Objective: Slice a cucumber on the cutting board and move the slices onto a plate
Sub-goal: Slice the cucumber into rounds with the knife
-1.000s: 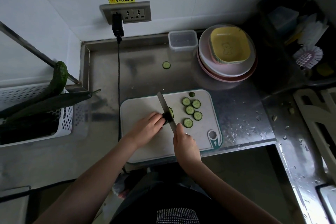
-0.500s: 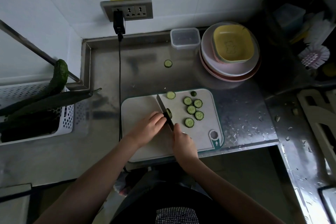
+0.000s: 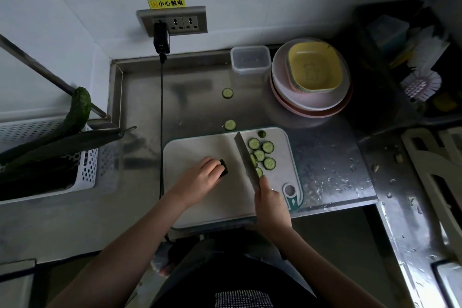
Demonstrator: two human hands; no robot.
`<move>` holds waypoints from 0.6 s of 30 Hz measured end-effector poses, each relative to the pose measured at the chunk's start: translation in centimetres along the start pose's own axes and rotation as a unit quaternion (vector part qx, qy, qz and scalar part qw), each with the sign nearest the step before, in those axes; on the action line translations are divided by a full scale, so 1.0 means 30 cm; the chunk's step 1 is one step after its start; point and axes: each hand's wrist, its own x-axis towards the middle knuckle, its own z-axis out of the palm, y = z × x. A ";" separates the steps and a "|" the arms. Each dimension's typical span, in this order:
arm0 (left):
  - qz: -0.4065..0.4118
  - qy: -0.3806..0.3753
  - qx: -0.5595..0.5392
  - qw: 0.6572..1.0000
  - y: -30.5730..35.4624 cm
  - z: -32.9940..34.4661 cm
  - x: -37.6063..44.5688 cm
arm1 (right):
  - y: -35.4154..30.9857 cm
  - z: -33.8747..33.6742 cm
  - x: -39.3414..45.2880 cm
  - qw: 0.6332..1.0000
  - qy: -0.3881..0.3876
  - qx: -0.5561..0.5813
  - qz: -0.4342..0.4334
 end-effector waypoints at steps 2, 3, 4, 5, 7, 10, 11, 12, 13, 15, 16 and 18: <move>0.000 0.004 -0.008 1.000 0.003 -0.001 0.004 | -0.011 -0.003 -0.003 0.998 0.014 0.063 -0.020; 0.000 0.004 -0.012 1.000 0.003 -0.003 0.006 | -0.021 -0.007 -0.002 0.994 0.023 0.101 -0.024; 0.000 0.006 -0.009 1.000 0.001 -0.001 0.007 | -0.032 -0.009 0.002 0.991 0.033 0.131 -0.022; -0.002 0.005 -0.007 1.000 -0.001 -0.002 0.009 | -0.041 -0.012 0.006 0.986 0.040 0.160 -0.015; -0.010 0.002 -0.010 1.000 -0.001 -0.005 0.010 | -0.055 -0.023 0.013 0.975 0.036 0.218 0.008; -0.010 0.003 -0.014 1.000 -0.001 0.005 0.000 | -0.062 -0.032 0.014 0.978 0.029 0.209 -0.002; -0.007 0.003 -0.012 1.000 0.002 0.006 -0.005 | -0.063 -0.030 0.011 0.982 0.026 0.184 -0.017; -0.002 0.009 -0.008 1.000 0.002 0.014 -0.010 | -0.067 -0.026 0.007 0.986 0.023 0.160 -0.030; 0.002 0.013 -0.005 1.000 0.002 0.017 -0.013 | -0.074 -0.019 0.003 0.989 0.018 0.143 -0.043; 0.005 0.025 0.000 1.000 0.002 0.023 -0.012 | -0.089 -0.008 -0.004 0.992 0.010 0.116 -0.057; 0.007 0.030 0.004 1.000 0.001 0.027 -0.010 | -0.097 -0.004 -0.008 0.993 0.007 0.104 -0.060; 0.008 0.029 0.006 1.000 -0.003 0.029 -0.007 | -0.103 0.001 -0.012 0.994 0.008 0.090 -0.060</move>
